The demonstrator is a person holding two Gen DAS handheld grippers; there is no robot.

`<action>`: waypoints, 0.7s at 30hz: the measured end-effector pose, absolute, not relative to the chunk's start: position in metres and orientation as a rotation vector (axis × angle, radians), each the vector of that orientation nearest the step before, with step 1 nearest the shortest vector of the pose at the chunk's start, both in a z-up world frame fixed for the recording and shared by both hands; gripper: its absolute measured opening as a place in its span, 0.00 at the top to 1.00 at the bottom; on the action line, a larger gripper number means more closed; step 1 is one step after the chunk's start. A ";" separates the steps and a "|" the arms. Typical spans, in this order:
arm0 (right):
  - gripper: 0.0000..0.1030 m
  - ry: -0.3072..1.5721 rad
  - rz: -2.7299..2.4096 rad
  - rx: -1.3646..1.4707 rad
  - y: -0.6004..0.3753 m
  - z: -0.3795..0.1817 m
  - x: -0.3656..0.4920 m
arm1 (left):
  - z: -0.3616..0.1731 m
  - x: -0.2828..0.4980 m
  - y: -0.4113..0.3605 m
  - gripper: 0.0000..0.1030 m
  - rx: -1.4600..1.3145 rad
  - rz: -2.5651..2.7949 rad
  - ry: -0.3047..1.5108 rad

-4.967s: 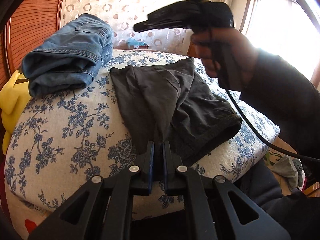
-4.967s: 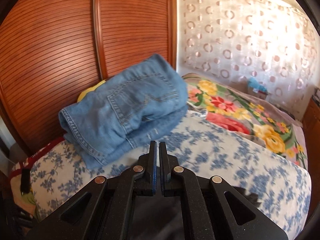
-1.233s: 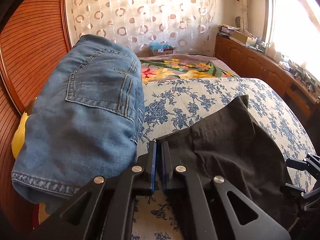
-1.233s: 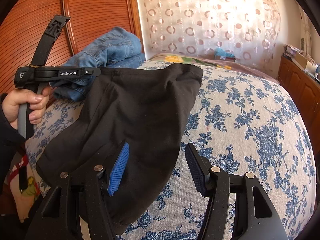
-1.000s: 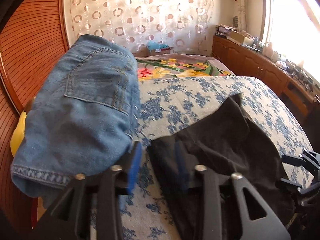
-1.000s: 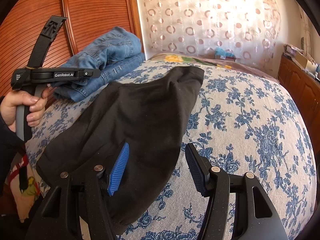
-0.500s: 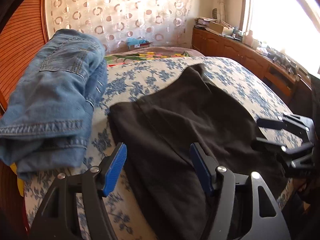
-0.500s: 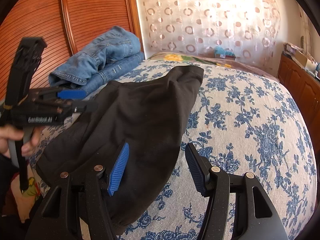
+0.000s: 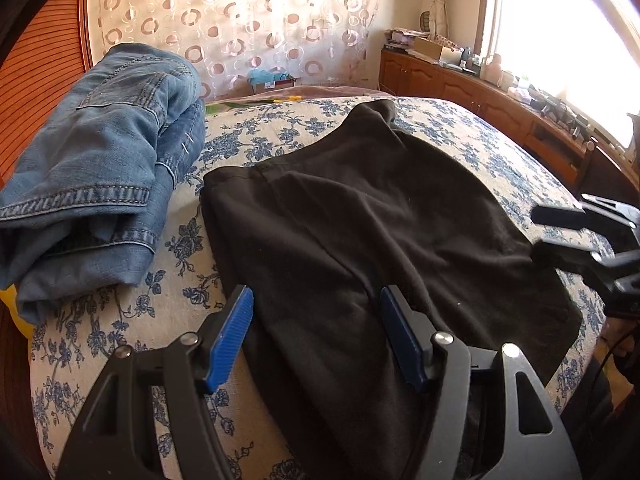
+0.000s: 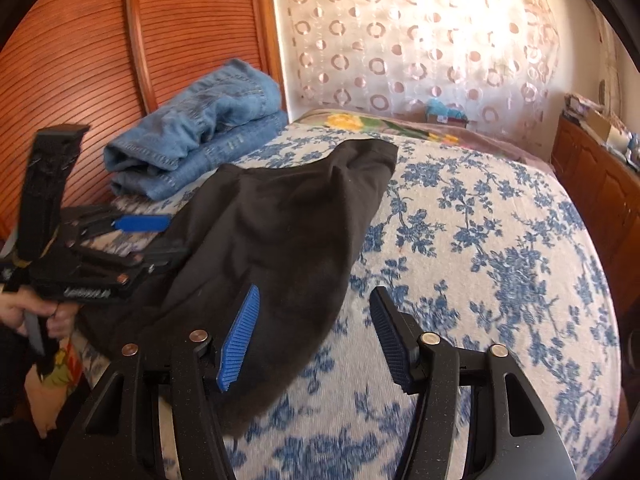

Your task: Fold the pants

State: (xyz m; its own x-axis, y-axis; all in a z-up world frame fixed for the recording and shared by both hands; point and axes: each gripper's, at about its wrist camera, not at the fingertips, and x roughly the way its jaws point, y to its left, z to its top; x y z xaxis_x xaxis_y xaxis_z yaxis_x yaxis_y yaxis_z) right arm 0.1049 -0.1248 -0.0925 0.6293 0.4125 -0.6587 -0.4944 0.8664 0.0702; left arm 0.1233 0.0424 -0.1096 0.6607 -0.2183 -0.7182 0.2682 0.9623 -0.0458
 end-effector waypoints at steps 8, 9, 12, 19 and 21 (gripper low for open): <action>0.61 0.754 0.552 -0.145 -0.138 -0.094 0.065 | -0.110 0.119 0.044 0.36 0.057 -0.269 0.787; 0.64 0.754 0.551 -0.148 -0.139 -0.094 0.060 | -0.110 0.118 0.044 0.36 0.056 -0.267 0.786; 0.65 0.756 0.555 -0.157 -0.140 -0.094 0.050 | -0.110 0.118 0.044 0.36 0.054 -0.262 0.782; 0.72 0.777 0.593 -0.165 -0.131 -0.098 0.042 | -0.110 0.117 0.046 0.36 0.046 -0.255 0.770; 0.75 0.773 0.591 -0.176 -0.126 -0.100 0.043 | -0.110 0.117 0.046 0.36 0.047 -0.254 0.769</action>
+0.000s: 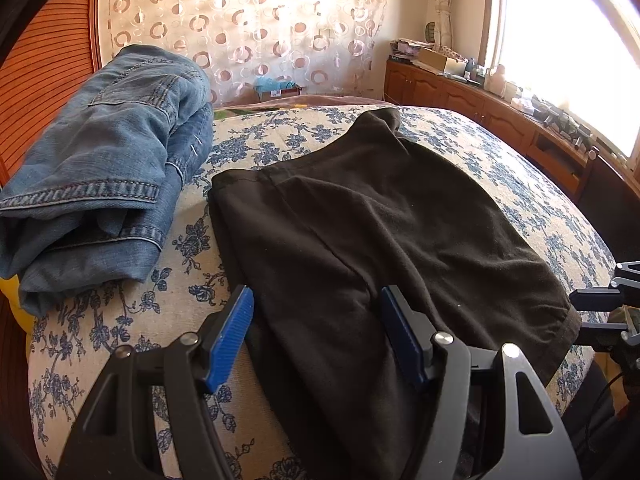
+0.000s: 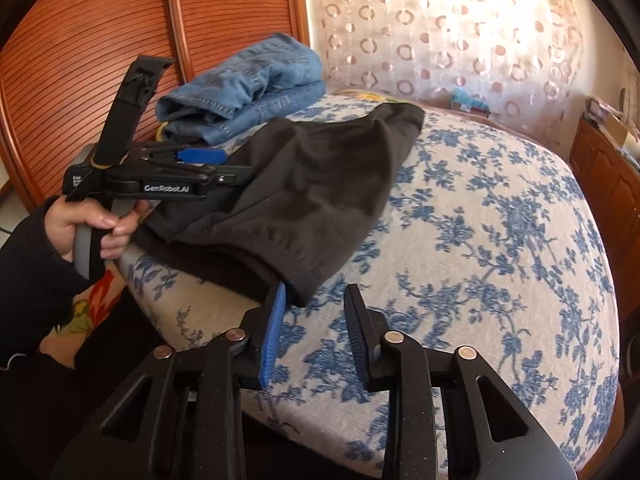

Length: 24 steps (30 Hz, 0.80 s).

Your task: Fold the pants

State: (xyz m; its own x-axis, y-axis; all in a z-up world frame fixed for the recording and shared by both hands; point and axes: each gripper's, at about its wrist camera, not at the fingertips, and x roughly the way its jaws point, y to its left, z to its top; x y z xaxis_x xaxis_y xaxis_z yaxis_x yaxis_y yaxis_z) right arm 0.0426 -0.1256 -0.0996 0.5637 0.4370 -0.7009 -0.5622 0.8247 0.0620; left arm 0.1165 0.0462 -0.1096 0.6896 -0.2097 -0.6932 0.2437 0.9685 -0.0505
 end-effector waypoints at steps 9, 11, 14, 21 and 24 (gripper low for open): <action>0.99 0.750 0.613 -0.192 -0.116 -0.097 0.043 | -0.111 0.118 0.046 0.36 0.049 -0.256 0.775; 1.00 0.746 0.631 -0.172 -0.118 -0.093 0.040 | -0.111 0.119 0.046 0.36 0.048 -0.256 0.783; 1.00 0.737 0.646 -0.145 -0.123 -0.087 0.035 | -0.112 0.120 0.046 0.36 0.045 -0.257 0.787; 1.00 0.764 0.674 -0.118 -0.132 -0.082 0.024 | -0.112 0.121 0.045 0.36 0.045 -0.256 0.784; 1.00 0.783 0.664 -0.113 -0.135 -0.087 0.023 | -0.112 0.121 0.046 0.36 0.044 -0.257 0.785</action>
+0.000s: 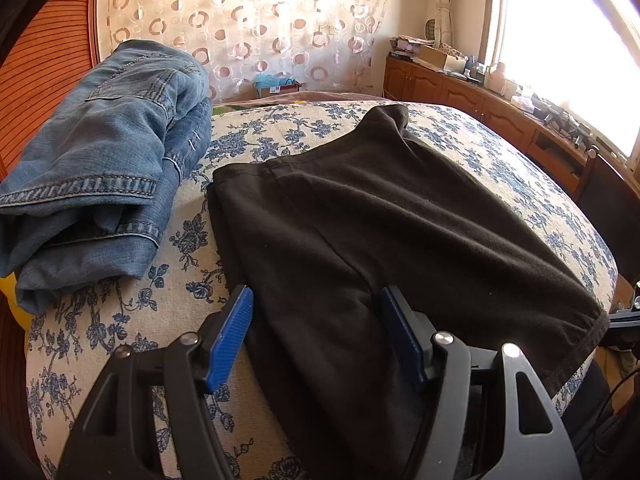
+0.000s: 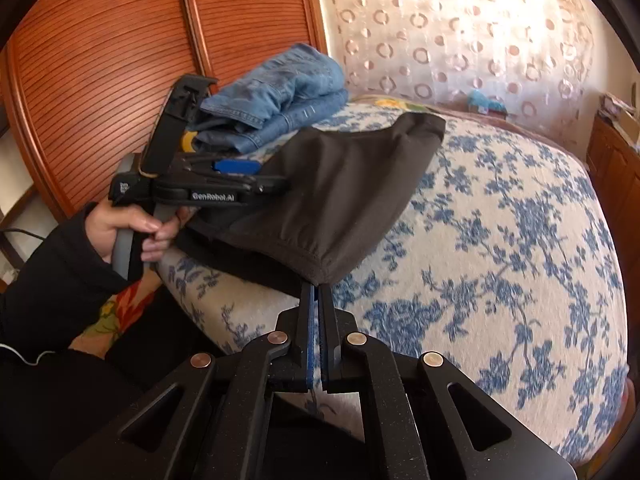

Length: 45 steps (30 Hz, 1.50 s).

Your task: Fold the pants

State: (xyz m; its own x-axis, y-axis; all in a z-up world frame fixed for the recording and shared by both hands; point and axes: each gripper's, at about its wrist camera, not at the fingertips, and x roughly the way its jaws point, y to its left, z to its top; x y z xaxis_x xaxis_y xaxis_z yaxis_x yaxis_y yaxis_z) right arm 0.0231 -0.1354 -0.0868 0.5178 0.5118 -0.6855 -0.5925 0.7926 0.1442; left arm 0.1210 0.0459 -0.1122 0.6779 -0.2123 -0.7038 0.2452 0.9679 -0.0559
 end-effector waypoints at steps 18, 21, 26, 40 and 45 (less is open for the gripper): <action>0.75 0.723 0.566 -0.113 -0.147 -0.072 0.070 | -0.111 0.119 0.048 0.36 0.037 -0.237 0.760; 0.75 0.707 0.555 -0.110 -0.148 -0.069 0.099 | -0.110 0.116 0.050 0.36 0.031 -0.227 0.742; 0.69 0.713 0.521 -0.103 -0.148 -0.067 0.156 | -0.107 0.113 0.054 0.36 0.018 -0.195 0.704; 0.64 0.858 0.527 -0.076 -0.118 -0.094 0.280 | -0.108 0.117 0.061 0.36 -0.023 -0.170 0.713; 0.64 0.943 0.543 -0.013 -0.116 -0.104 0.304 | -0.108 0.116 0.060 0.36 -0.021 -0.177 0.713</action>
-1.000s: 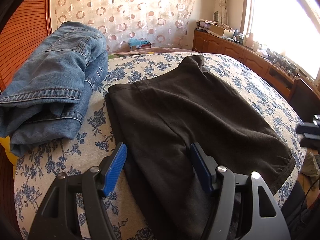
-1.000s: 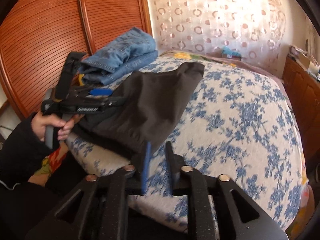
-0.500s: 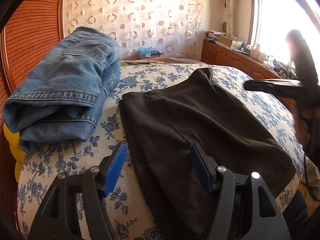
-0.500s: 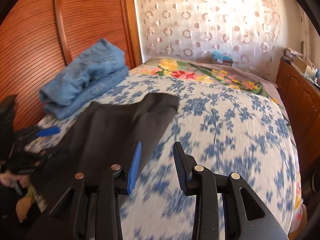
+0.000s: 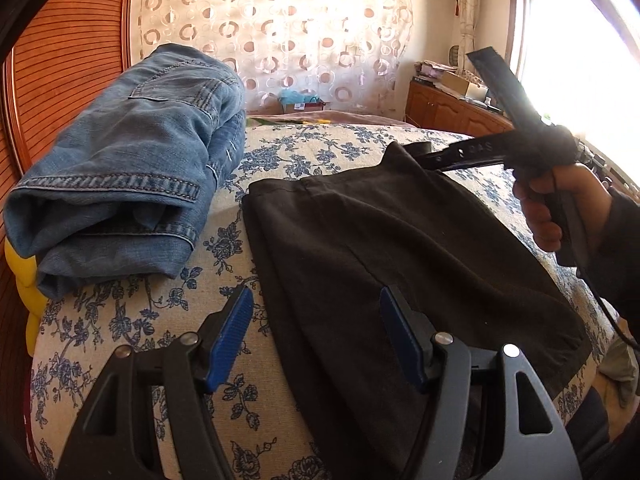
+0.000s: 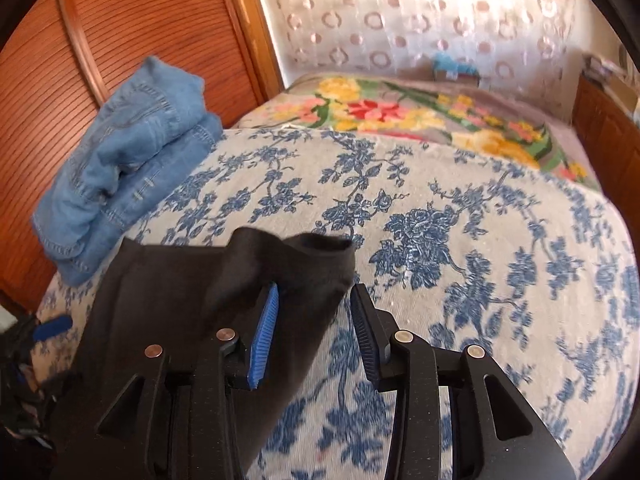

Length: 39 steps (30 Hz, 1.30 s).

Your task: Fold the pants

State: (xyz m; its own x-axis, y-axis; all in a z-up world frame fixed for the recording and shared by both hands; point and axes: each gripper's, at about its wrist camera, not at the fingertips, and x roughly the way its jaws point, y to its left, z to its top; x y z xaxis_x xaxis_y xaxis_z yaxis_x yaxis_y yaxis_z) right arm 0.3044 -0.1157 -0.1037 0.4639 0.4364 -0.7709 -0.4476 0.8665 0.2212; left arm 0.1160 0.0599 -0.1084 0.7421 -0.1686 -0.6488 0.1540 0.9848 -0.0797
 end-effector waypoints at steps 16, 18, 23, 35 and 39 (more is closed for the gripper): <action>0.94 0.852 0.453 -0.014 -0.125 -0.083 0.310 | -0.109 0.117 0.059 0.36 -0.012 -0.190 0.719; 0.93 0.855 0.458 -0.029 -0.126 -0.082 0.307 | -0.110 0.117 0.060 0.36 -0.014 -0.189 0.720; 0.72 0.844 0.458 -0.067 -0.129 -0.079 0.278 | -0.110 0.118 0.060 0.36 -0.012 -0.190 0.721; 0.63 0.784 0.553 -0.051 -0.137 -0.071 0.159 | -0.107 0.113 0.057 0.36 0.006 -0.204 0.688; 0.63 0.792 0.563 -0.055 -0.136 -0.078 0.130 | -0.105 0.108 0.056 0.36 0.026 -0.194 0.665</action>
State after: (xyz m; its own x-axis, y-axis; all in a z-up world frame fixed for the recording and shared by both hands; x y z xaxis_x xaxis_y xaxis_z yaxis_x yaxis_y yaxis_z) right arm 0.1301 -0.1358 -0.0779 0.5643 0.4580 -0.6869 -0.4981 0.8524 0.1592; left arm 0.1075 0.0555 -0.1046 0.7694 -0.1711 -0.6154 0.1874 0.9815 -0.0386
